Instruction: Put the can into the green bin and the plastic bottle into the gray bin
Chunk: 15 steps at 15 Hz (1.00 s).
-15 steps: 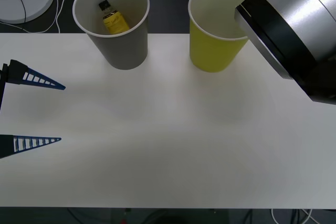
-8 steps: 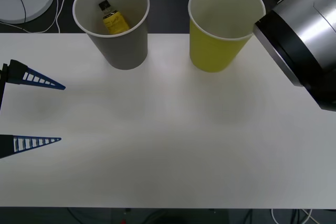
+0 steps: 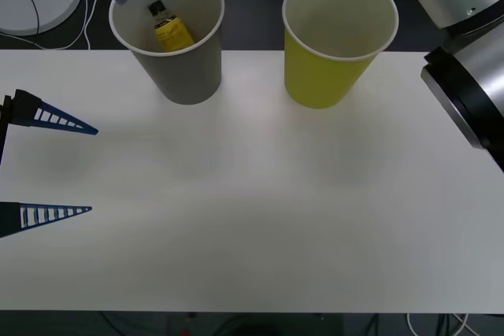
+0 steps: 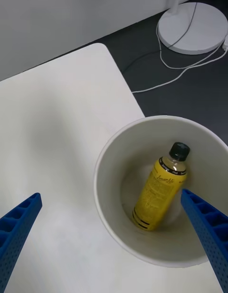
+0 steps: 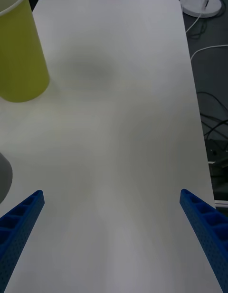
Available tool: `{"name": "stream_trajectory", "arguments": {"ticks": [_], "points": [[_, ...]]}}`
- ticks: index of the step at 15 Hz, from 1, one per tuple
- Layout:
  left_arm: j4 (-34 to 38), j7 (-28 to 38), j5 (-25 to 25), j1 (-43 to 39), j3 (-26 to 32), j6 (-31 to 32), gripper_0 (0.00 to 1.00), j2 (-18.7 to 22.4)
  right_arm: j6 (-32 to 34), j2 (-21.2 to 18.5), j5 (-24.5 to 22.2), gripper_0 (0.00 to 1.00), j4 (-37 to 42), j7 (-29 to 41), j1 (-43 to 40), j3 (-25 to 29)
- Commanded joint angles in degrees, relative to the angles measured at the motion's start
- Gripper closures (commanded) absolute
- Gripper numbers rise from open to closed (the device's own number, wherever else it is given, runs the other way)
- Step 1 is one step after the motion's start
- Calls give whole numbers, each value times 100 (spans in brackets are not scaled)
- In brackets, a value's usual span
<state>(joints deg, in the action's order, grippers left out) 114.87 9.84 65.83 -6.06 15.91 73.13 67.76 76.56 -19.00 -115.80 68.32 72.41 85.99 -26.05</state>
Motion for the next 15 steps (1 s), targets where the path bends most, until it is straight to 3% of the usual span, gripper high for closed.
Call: {"name": "stream_trajectory", "arguments": {"ticks": [1, 9, 15], "points": [[0, 0, 0, 0, 0, 0, 0, 0, 0, -244, 110, 0, 744, 1, -390, -6], [0, 0, 0, 0, 0, 0, 0, 0, -79, -1149, 471, 0, 2871, 1, -1576, -6], [0, 0, 0, 0, 0, 0, 0, 0, -695, -2099, 998, 0, 4321, 1, -2613, -6]]}}
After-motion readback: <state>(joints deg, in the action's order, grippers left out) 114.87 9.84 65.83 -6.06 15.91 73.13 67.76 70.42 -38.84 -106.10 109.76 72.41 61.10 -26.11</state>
